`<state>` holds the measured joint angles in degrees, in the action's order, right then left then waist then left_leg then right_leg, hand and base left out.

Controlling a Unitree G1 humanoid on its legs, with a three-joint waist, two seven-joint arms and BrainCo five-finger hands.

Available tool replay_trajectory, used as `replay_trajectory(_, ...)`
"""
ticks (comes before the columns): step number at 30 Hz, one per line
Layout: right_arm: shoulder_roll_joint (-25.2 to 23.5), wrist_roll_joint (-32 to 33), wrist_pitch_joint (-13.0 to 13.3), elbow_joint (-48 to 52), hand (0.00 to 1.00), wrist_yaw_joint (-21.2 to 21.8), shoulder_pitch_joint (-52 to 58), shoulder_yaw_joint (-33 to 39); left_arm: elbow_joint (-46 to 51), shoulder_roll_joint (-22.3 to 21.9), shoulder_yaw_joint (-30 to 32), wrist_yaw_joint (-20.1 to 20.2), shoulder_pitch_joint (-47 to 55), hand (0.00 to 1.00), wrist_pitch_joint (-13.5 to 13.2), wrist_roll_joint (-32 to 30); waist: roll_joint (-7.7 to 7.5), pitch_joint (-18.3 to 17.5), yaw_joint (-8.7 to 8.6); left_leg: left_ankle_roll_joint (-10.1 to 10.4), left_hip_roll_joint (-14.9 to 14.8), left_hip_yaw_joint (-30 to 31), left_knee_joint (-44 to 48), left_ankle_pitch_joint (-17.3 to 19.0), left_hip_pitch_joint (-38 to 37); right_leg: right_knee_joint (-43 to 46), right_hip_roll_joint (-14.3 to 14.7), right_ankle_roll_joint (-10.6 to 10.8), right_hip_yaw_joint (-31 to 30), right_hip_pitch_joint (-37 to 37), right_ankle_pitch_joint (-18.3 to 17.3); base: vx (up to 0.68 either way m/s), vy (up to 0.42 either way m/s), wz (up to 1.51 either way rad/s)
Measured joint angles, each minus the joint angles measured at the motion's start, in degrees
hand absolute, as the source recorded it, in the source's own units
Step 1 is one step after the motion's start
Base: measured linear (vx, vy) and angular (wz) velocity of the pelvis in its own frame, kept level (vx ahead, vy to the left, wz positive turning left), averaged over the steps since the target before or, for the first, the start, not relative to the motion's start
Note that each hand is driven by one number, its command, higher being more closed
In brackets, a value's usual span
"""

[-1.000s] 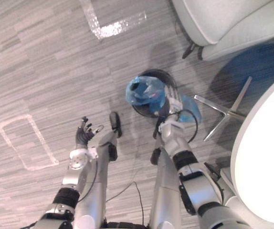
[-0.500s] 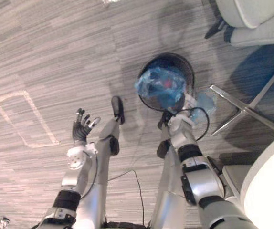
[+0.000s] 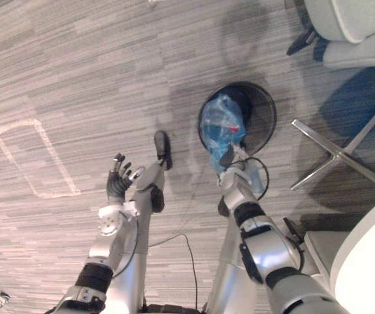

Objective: Gather rubbish on tea table into small bin, then transfer packed bag to large trash can.

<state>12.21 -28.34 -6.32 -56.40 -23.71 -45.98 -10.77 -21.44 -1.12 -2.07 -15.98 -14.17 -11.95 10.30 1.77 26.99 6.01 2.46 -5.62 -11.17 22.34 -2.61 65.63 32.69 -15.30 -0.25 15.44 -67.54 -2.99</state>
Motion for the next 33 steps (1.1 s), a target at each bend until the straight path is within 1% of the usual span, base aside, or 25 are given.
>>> replay_trajectory(5,-1.14,3.94,0.35,7.62,1.0,-0.91,4.47,2.16,-0.65,-0.21,0.42,0.09,-0.62,0.0,0.54,0.01,-0.04,-0.3,-0.04,-0.05,-0.61,-0.57,0.1,-0.01,-2.4,-0.15,0.25,-0.03,0.19,2.57,0.04,-0.05,-0.038,-0.04)
replay_trajectory(7,-2.59,7.02,0.93,13.55,1.0,-1.19,6.98,3.39,-0.49,-0.21,1.0,0.33,-0.63,0.0,0.7,0.03,-0.02,-0.61,-0.22,-0.38,-0.91,-0.78,0.35,-0.24,-4.09,-0.47,0.56,-0.12,0.15,4.15,0.11,-0.04,-0.046,-0.11)
replay_trajectory(8,-2.87,7.38,0.96,14.64,1.0,-1.2,7.31,3.55,-0.45,-0.19,1.0,0.34,-0.63,0.0,0.73,0.03,-0.03,-0.61,-0.3,-0.38,-0.98,-0.78,0.39,-0.23,-4.4,-0.59,0.66,-0.14,0.16,4.49,0.14,-0.03,-0.043,-0.14)
replay_trajectory(10,-4.54,10.95,1.46,21.57,1.0,-1.24,10.08,4.01,-0.21,-0.13,1.08,0.56,-0.45,0.0,1.18,0.02,-0.19,-0.85,-0.64,-0.51,-1.67,-0.82,0.8,-0.02,-6.35,-1.38,1.48,-0.25,0.22,7.0,0.39,-0.03,-0.045,-0.16)
replay_trajectory(14,-7.07,13.5,2.0,29.45,1.0,-1.22,14.7,5.05,0.8,-0.18,0.89,1.66,0.84,0.0,1.51,-0.02,-0.31,-1.2,-1.09,-0.64,-2.32,-0.87,0.73,0.74,-10.7,-2.68,2.37,-0.27,0.26,11.69,0.42,-0.02,-0.039,-0.14)
replay_trajectory(16,-8.14,15.02,2.31,33.32,1.0,-1.02,18.17,5.03,2.07,-0.15,0.83,2.41,2.76,0.0,1.8,-0.03,-0.62,-2.44,-1.29,-0.46,-2.81,-1.04,0.54,1.43,-12.81,-3.8,3.01,-0.18,0.23,14.09,0.36,-0.02,-0.039,-0.19)
replay_trajectory(18,-9.03,16.06,2.48,37.71,1.0,-0.38,22.71,4.97,2.91,0.17,-0.11,2.82,4.57,0.0,2.82,-0.17,-1.04,-3.38,-1.85,0.08,-2.97,-1.14,-0.47,1.86,-17.25,-5.84,3.74,0.5,0.23,18.59,-0.01,0.01,-0.035,-0.11)
replay_trajectory(19,-9.23,16.09,2.54,38.53,1.0,-0.06,23.8,4.93,2.91,0.24,-0.2,2.83,4.75,0.0,3.07,-0.17,-1.16,-3.76,-2.01,0.22,-3.11,-1.15,-0.64,1.97,-17.87,-6.32,3.99,0.59,0.25,19.4,0.05,0.03,-0.035,-0.14)
replay_trajectory(21,-10.64,17.13,2.67,42.83,1.0,1.57,28.05,3.6,2.86,0.88,-0.51,2.66,4.49,0.0,5.08,-0.76,-2.2,-5.39,-2.57,0.42,-3.34,-1.61,-2.28,2.11,-22.37,-8.68,4.67,0.83,0.28,23.88,0.3,0.07,-0.031,-0.15)
replay_trajectory(23,-11.23,17.13,2.7,44.64,1.0,2.44,30.09,2.69,2.67,1.55,-1.58,2.66,4.39,0.0,5.83,-0.8,-2.6,-6.43,-2.96,0.64,-3.52,-1.79,-2.92,2.22,-24.81,-10.04,5.12,0.82,0.35,26.59,0.52,0.1,-0.027,-0.12)
replay_trajectory(24,-11.8,17.13,2.7,46.13,1.0,3.09,32.17,1.93,2.67,1.93,-2.46,2.69,4.35,0.0,6.32,-1.15,-3.09,-7.84,-3.06,0.94,-3.78,-2.06,-3.92,2.22,-27.94,-11.84,5.75,0.69,0.46,30.0,1.12,0.12,-0.029,-0.13)
replay_trajectory(26,-12.33,17.13,2.71,47.55,1.0,3.74,33.82,1.37,2.6,1.96,-3.14,2.69,4.38,0.0,6.5,-1.18,-3.5,-9.4,-3.1,0.97,-3.79,-2.36,-5.06,2.24,-30.39,-13.3,6.12,0.84,0.44,32.51,1.33,0.13,-0.026,-0.1)
replay_trajectory(28,-12.97,17.12,3.03,50.17,1.0,5.32,36.53,0.02,1.58,1.98,-4.22,2.72,4.4,0.0,6.94,-1.33,-4.14,-12.34,-3.27,1.09,-3.38,-3.02,-8.08,2.14,-35.43,-15.98,6.47,1.07,0.25,37.0,1.53,0.12,-0.016,-0.09)
replay_trajectory(29,-13.2,17.12,3.03,50.59,1.0,5.63,37.05,-0.14,1.21,2.04,-4.38,2.72,4.42,0.0,7.25,-1.33,-4.36,-13.03,-3.34,1.21,-3.23,-3.25,-8.91,2.04,-36.46,-16.51,6.54,1.18,0.06,37.73,1.58,0.14,-0.016,-0.13)
replay_trajectory(30,-13.58,17.12,3.2,50.85,1.0,6.3,37.76,-0.65,0.33,2.19,-4.69,2.72,4.8,0.0,7.44,-1.65,-4.59,-14.8,-3.5,1.56,-2.75,-3.49,-10.99,1.65,-38.55,-17.82,6.7,1.46,-0.36,39.19,1.77,0.12,-0.013,-0.14)
replay_trajectory(32,-13.38,17.14,3.52,50.8,1.0,8.28,38.21,-1.93,-0.69,2.84,-5.73,2.76,5.27,0.0,7.77,-2.41,-4.59,-16.51,-4.2,1.7,-2.15,-4.1,-14.78,0.8,-42.63,-21.17,7.28,2.02,-0.92,42.71,2.75,0.12,-0.01,-0.16)
replay_trajectory(33,-13.29,17.14,3.59,50.8,1.0,8.69,38.24,-2.13,-0.68,2.99,-6.01,2.8,5.5,0.0,7.77,-2.47,-4.58,-16.8,-4.34,1.71,-2.05,-4.17,-15.39,0.66,-43.35,-21.8,7.4,2.1,-0.94,43.3,2.95,0.11,0.0,-0.11)
